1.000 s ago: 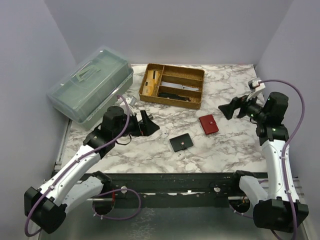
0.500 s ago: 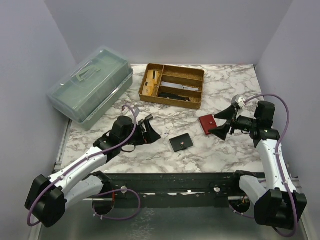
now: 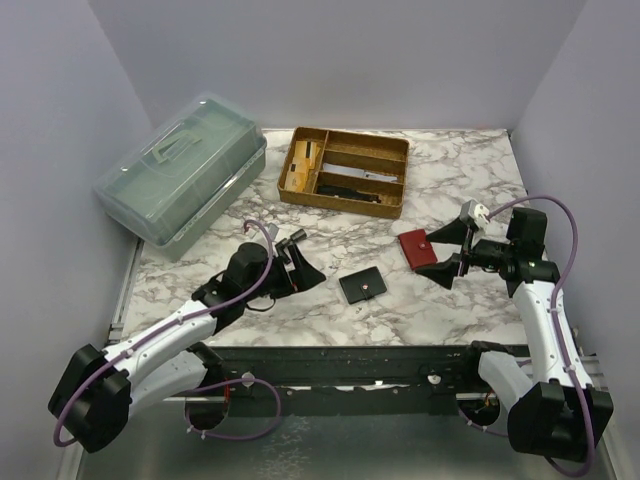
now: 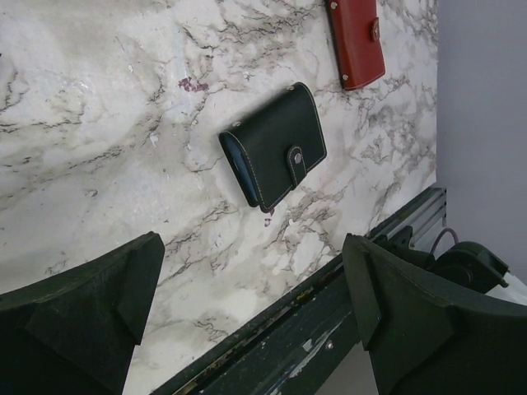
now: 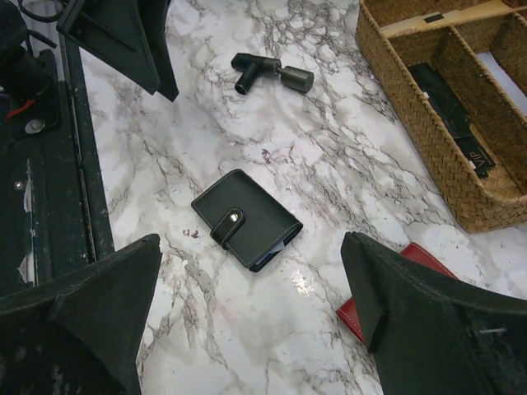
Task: Take the credit cards out of the card holder
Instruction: Open the card holder at the center of the board.
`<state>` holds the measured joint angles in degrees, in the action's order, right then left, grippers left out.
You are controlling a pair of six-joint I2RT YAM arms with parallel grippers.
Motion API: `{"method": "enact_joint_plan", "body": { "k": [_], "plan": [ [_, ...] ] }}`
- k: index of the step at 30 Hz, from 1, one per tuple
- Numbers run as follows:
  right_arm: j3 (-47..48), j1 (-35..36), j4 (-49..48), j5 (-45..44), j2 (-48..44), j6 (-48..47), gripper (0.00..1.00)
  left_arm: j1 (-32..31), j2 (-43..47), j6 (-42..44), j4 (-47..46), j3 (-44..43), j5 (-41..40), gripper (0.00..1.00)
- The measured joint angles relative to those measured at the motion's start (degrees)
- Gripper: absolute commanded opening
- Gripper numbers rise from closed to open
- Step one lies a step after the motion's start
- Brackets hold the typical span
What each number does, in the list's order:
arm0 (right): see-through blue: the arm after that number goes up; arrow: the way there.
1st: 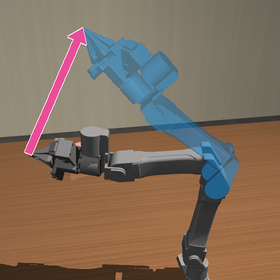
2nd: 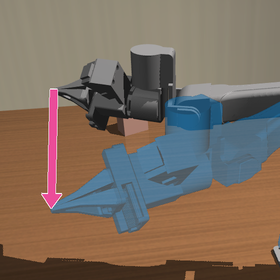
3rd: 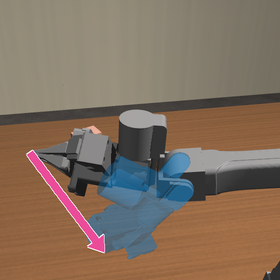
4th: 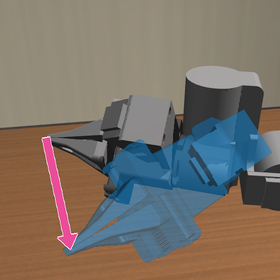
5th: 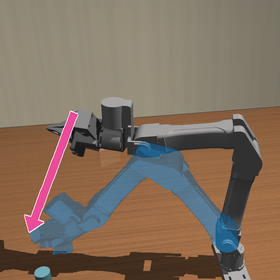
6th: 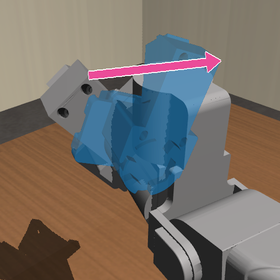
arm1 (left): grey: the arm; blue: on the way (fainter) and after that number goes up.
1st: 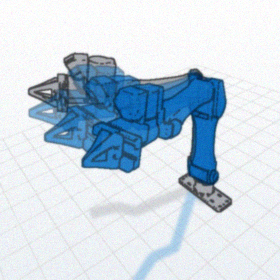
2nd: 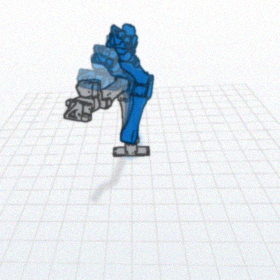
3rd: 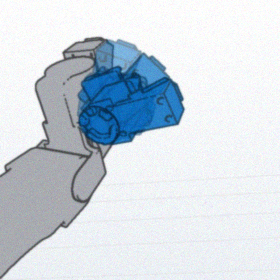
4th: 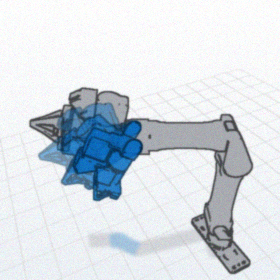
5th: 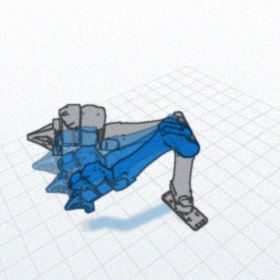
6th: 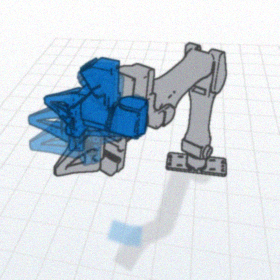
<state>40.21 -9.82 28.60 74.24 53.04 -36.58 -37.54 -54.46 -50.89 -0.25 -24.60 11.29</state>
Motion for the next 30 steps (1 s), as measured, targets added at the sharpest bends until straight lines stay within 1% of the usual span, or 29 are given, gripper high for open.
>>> {"method": "enact_joint_plan", "body": {
  "k": [7, 12, 15, 22, 30],
  "plan": [
    [-0.2, 0.0, 0.8, 0.0, -0.9, -1.3, 1.0, -0.7, -2.0, -3.9, -7.3, 3.4, -0.5, 0.98],
    [-0.2, 0.0, 1.1, -0.1, -1.0, -1.9, 1.0, -1.5, -4.7, -6.2, -10.8, 3.9, -0.7, 0.98],
    [-0.3, 0.0, 1.1, -0.1, -1.0, -2.0, 1.0, -2.2, -4.9, -7.6, -12.7, 4.3, -1.0, 0.98],
    [-0.8, 0.0, 1.1, -0.3, -1.0, -2.1, 1.0, -3.3, -5.7, -11.4, -16.5, 5.8, -2.1, 0.98],
    [-1.0, 0.0, 1.1, -0.5, -1.0, -2.1, 1.0, -6.0, -10.7, -14.9, -18.3, 6.0, -5.6, 0.95]
  ]
}}
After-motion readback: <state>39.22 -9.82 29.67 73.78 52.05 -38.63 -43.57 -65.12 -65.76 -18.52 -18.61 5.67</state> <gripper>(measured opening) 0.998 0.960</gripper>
